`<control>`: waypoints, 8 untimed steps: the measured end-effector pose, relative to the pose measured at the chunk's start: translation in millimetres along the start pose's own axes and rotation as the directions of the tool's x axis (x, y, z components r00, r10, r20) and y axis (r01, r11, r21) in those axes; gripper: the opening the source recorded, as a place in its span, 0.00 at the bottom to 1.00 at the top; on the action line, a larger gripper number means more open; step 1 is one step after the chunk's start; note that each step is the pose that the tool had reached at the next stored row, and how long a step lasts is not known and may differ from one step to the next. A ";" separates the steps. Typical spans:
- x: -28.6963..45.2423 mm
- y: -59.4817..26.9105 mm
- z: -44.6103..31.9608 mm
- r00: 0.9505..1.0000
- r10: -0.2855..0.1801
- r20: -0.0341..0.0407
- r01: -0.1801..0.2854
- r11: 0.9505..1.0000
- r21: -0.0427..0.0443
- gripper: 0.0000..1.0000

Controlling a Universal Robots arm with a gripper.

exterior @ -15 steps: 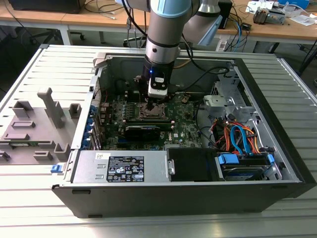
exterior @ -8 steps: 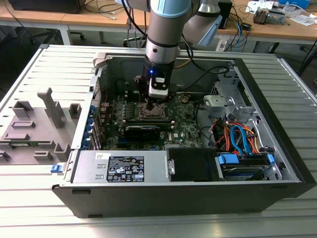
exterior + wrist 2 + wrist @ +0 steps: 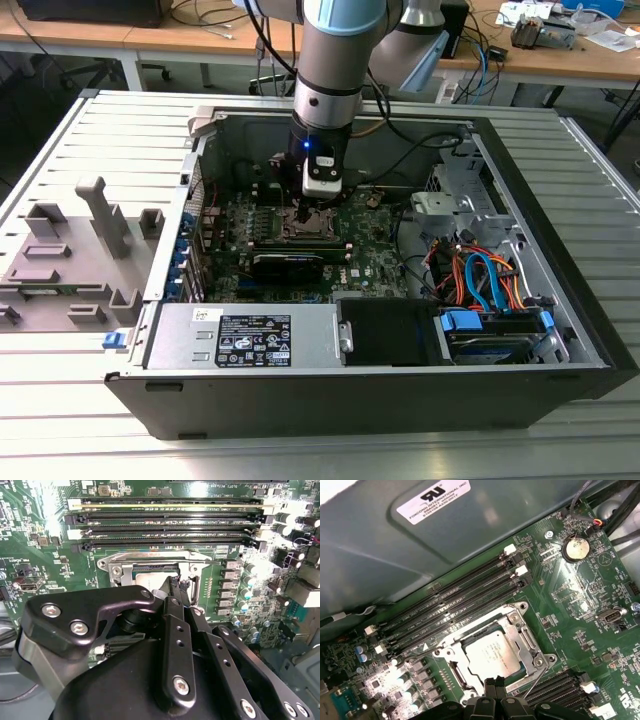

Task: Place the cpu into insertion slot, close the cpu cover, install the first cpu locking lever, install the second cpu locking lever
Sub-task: 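Install the first cpu locking lever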

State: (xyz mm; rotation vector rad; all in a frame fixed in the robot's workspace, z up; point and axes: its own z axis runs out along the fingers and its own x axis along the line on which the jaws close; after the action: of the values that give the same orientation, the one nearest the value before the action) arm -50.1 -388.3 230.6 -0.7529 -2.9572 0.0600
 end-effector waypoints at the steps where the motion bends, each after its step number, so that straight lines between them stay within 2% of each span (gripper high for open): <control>1: 0.0 0.0 0.0 1.000 -0.006 0.000 0.006 1.000 0.000 0.11; 8: 0.0 0.0 0.0 0.999 -0.036 0.002 0.036 0.999 0.002 0.11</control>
State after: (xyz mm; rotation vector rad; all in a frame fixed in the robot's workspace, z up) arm -50.2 -388.3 230.6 -0.6994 -2.9707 0.0606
